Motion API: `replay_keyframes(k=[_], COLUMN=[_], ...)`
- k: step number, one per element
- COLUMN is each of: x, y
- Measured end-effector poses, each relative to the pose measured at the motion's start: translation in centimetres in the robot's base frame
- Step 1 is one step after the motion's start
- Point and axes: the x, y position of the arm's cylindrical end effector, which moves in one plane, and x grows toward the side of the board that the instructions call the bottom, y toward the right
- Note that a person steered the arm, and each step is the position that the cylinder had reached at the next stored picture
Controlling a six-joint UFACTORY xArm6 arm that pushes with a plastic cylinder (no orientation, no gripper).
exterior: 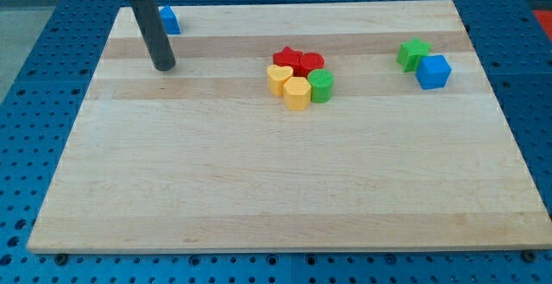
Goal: Place the red star towards the top center
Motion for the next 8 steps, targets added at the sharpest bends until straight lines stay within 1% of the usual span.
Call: replay_keyframes(k=[2,4,5,6,8], x=[2.2,2.5,2.3,1.3,-2.3], y=[9.0,17.9,19.5,19.5,19.6])
